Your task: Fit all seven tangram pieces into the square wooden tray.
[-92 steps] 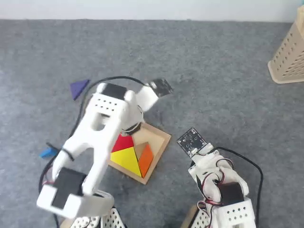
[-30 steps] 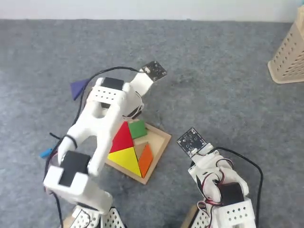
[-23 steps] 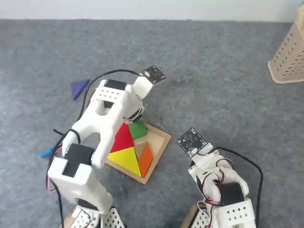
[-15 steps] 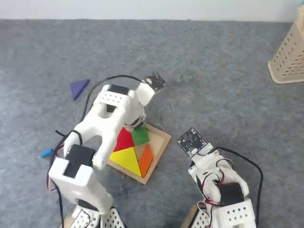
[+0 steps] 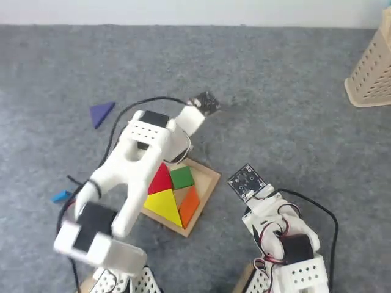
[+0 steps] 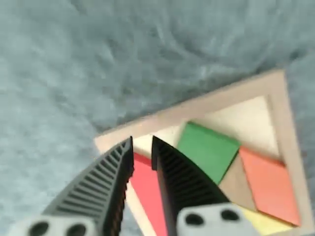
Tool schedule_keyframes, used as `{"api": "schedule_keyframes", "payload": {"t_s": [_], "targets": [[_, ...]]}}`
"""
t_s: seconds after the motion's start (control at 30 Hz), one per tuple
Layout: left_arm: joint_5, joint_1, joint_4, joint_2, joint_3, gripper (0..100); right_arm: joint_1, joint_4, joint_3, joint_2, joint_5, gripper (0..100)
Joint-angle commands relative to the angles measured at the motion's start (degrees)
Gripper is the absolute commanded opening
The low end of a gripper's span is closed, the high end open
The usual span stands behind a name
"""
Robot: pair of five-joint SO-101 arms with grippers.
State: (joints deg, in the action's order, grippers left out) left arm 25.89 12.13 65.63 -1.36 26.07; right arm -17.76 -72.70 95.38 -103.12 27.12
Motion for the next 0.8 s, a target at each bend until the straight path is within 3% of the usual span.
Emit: {"api": "schedule_keyframes", "payload": {"t_s": [0.0, 0.23, 0.53, 0.77], "targets": [[-0.79, 3.96, 1.41, 8.7, 2.15, 6, -0.04, -0.31, 1.05, -0.84, -0.35, 0.8], [0.18, 8.53, -2.46, 3.69, 4.0, 6, -0.04, -0.31, 1.05, -0.84, -0.35, 0.8], [0.53, 8.09, -5.19, -6.77, 3.56, 6, -0.04, -0.31, 1.05, -0.84, -0.35, 0.8], [3.78, 1.67, -2.46, -4.13, 4.09, 6, -0.04, -0.31, 1.05, -0.84, -0.35, 0.8]]}}
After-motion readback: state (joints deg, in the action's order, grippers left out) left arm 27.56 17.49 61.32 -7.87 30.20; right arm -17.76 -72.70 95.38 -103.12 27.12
